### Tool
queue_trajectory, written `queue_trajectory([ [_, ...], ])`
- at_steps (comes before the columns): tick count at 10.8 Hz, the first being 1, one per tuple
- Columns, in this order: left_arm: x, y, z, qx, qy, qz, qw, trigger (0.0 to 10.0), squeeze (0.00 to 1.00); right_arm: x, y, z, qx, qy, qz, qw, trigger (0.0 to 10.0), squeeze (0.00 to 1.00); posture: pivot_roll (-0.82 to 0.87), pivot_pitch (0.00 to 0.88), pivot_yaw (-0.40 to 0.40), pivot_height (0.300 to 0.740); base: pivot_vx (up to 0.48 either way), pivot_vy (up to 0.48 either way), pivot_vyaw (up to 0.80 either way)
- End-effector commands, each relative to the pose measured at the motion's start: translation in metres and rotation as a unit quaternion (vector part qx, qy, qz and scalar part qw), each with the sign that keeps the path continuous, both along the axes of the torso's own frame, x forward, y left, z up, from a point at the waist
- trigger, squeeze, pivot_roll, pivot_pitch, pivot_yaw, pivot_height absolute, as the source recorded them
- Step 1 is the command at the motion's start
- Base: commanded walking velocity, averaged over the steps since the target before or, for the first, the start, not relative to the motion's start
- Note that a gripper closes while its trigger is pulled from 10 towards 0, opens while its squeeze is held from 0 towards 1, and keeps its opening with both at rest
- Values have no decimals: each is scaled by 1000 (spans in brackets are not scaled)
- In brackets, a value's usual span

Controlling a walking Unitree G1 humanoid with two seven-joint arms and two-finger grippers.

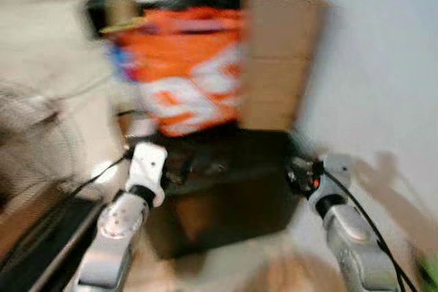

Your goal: Hang keys on a hook

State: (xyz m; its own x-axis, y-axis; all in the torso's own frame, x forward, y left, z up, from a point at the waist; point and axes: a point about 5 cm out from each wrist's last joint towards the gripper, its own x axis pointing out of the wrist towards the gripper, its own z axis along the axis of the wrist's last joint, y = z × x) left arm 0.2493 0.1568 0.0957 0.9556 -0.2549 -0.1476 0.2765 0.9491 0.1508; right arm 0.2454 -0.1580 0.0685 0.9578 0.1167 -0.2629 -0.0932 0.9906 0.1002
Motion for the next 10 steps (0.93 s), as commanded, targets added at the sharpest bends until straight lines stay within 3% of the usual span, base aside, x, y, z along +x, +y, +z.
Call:
queue_trajectory([
  [1,0,7,1,6,1,10,1000,10000,420,2,9,3,1,-11,18,1000,10000,1000,-13,0,16,740,311,0,800],
  [3,1,8,1,11,2,8,1000,10000,420,5,11,1,3,-6,19,1000,10000,1000,-6,0,16,740,317,0,622],
  [10,3,6,0,16,4,0,1000,10000,420,8,7,-6,-22,19,29,999,10000,1000,-11,0,5,740,315,0,0],
])
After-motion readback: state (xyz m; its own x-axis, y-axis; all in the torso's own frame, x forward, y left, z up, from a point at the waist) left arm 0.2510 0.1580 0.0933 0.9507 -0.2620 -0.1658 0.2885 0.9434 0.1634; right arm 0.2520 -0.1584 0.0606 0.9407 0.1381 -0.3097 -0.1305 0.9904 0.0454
